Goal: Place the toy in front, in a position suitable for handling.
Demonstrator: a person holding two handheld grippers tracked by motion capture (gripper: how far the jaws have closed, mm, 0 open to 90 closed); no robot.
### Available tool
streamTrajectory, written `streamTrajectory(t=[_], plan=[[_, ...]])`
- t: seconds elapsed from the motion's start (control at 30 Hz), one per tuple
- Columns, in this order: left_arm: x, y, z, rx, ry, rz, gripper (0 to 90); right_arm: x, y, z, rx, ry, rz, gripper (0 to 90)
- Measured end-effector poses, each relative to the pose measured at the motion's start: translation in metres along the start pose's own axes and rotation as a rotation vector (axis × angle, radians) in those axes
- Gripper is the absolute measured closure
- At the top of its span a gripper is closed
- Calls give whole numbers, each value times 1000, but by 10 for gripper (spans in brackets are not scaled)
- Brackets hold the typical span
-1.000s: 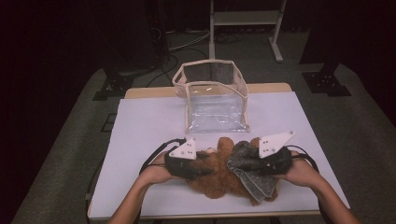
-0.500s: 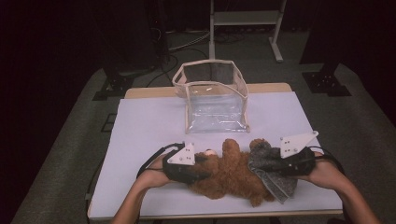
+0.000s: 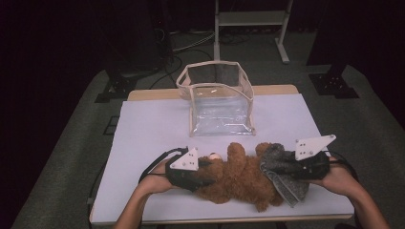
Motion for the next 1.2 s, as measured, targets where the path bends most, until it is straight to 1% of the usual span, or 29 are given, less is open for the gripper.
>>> streamTrajectory(t=[0.03,0.07,0.13,0.17,0.2,0.23,0.27,0.3,0.33,0.37,0.4,0.47,0.5,0.53,0.6,0.67,0.73,0.77,0.8,0.83,0.9,1.0,1.07,1.13,1.2], plan=[[0,0,0,0,0,0,465,0,0,0,0,0,0,753],[0,0,-1,-1,-2,2,464,-9,-4,-3,-5,-3,-25,751],[0,0,-3,-2,-9,8,460,-19,-13,-6,-11,11,-39,751],[0,0,-3,-2,-9,8,460,-19,-13,-6,-11,11,-39,751],[1,1,-4,-2,-10,9,460,-25,-22,-9,-29,14,-38,751],[1,1,-4,-2,-10,9,459,-25,-22,-9,-29,14,-38,751],[1,1,-4,-2,-10,9,458,-24,-25,-14,-34,4,-25,750],[1,1,-4,1,-9,7,458,-20,-23,-17,-33,-8,-23,750],[1,1,-4,4,-8,4,458,-15,-21,-20,-29,-26,-22,750],[1,1,-4,5,-6,5,456,-9,-17,-24,-15,-40,-15,750],[1,1,-4,5,-6,5,452,-9,-17,-24,-15,-40,-15,750],[1,0,-4,2,-9,11,450,3,-9,-31,20,-76,8,750],[0,0,-4,2,-10,13,447,8,-4,-37,36,-101,13,750],[0,0,-5,1,-13,15,446,6,-3,-37,34,-102,11,750],[0,0,-5,1,-15,19,442,-4,-7,-36,29,-77,8,749],[0,0,-6,2,-15,24,441,-16,-15,-36,10,-58,3,748],[0,0,-7,6,-16,21,439,-24,-24,-38,-5,-50,7,745],[0,0,-7,6,-16,21,438,-25,-28,-39,-15,-52,11,745],[0,0,-7,8,-19,22,438,-25,-28,-39,-15,-52,11,745],[1,0,-7,7,-21,21,438,-23,-32,-42,-20,-60,25,745],[1,0,-6,9,-16,17,437,-16,-27,-44,-18,-83,27,746],[0,0,-5,8,-14,19,433,-1,-15,-47,7,-121,31,746],[-1,-1,-5,7,-17,25,424,4,-8,-45,12,-126,34,745],[-2,-2,-6,7,-20,28,420,-1,-6,-43,11,-112,29,745],[-2,-2,-6,5,-23,32,417,-12,-10,-41,3,-91,20,745]])
Point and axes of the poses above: each handheld gripper's, and its own axes: y roughly backward along the jaws, x roughly out of its underside, z roughly to its left, the point moved 5 cm from there along -y, roughly forward along the jaws, and after that the axes turned 5 degrees about x, right-handed, at the moved point
